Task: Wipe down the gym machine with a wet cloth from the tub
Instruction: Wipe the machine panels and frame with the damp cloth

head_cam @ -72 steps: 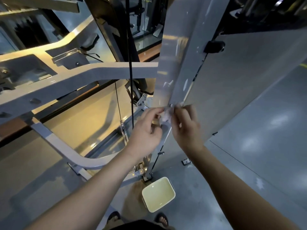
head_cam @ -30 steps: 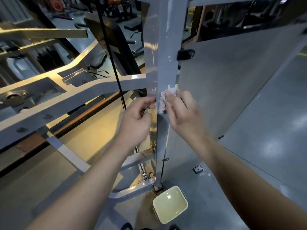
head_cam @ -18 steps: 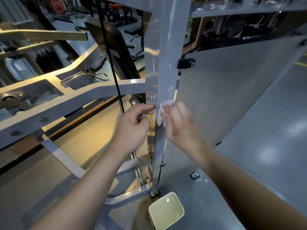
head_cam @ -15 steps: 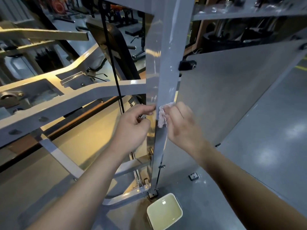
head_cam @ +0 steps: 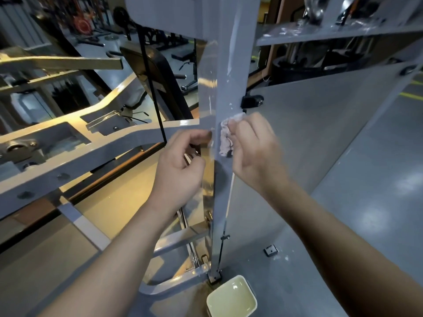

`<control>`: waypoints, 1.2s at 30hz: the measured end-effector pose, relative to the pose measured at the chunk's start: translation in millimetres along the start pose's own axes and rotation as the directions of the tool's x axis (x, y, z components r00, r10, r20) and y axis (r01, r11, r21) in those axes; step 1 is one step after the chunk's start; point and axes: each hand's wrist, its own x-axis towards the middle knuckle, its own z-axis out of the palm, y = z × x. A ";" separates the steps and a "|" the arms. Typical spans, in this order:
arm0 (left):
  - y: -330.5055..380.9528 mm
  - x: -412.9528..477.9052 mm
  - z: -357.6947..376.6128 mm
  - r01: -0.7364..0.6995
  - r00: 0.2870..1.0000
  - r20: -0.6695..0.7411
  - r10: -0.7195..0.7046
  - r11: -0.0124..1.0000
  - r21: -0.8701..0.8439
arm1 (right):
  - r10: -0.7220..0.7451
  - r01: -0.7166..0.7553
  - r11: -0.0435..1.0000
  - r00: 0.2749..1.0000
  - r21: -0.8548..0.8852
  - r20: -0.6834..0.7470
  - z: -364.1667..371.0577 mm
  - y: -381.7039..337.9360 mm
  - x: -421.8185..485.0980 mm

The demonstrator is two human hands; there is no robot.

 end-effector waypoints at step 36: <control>1.9 19.6 -8.6 -0.020 0.995 0.100 0.025 0.998 -0.055 | 0.099 -0.095 0.995 0.984 0.034 -0.148 -4.2 -31.1 27.2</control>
